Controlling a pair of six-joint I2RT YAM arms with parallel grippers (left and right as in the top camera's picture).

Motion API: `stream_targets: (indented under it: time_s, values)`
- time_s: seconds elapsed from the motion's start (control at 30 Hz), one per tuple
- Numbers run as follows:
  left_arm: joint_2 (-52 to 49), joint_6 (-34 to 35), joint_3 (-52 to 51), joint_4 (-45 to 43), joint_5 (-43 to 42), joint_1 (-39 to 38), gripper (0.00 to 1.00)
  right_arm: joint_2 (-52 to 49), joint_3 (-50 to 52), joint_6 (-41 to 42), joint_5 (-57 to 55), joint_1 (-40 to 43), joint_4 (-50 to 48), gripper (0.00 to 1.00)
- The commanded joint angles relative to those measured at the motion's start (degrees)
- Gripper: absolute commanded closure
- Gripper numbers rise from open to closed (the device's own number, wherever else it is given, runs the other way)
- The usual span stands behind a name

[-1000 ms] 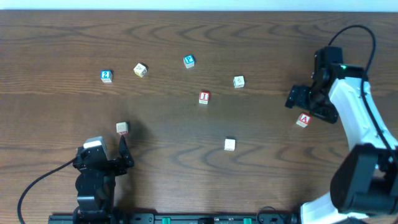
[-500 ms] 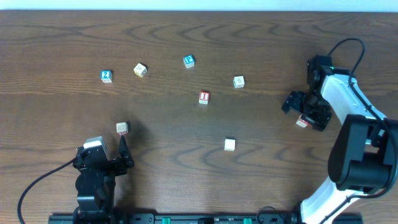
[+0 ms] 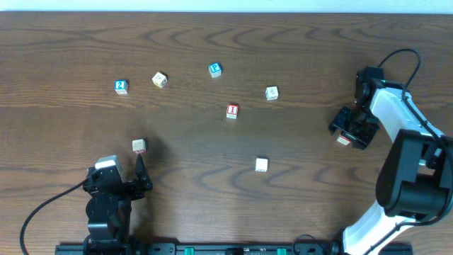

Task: Spell out Ai2
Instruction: 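Move right gripper to the red 'A' block at right, then close right gripper on the 'A' block and lift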

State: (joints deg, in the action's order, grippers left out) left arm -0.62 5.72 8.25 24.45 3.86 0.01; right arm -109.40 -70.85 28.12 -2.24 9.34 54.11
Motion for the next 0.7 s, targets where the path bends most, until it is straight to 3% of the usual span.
stream_targets:
  time_s: [0.0,0.3,0.6,0.67]
  values:
    - [0.35,-0.81,-1.11,0.20,0.63,0.35,0.05,-0.42,0.52,-1.01,0.15,0.44,-0.59,0.45]
    - [0.35,-0.83,-1.11,0.20,0.63,0.35,0.05,-0.44,0.52,-2.49,0.13,0.50,-1.11,0.55]
    - [0.35,-0.81,-1.11,0.20,0.63,0.35,0.04,-0.87,0.52,-4.66,0.13,0.50,-1.60,0.57]
    - [0.35,-0.81,-1.11,0.20,0.63,0.35,0.05,-1.40,0.52,-4.63,0.17,0.50,-1.51,0.62]
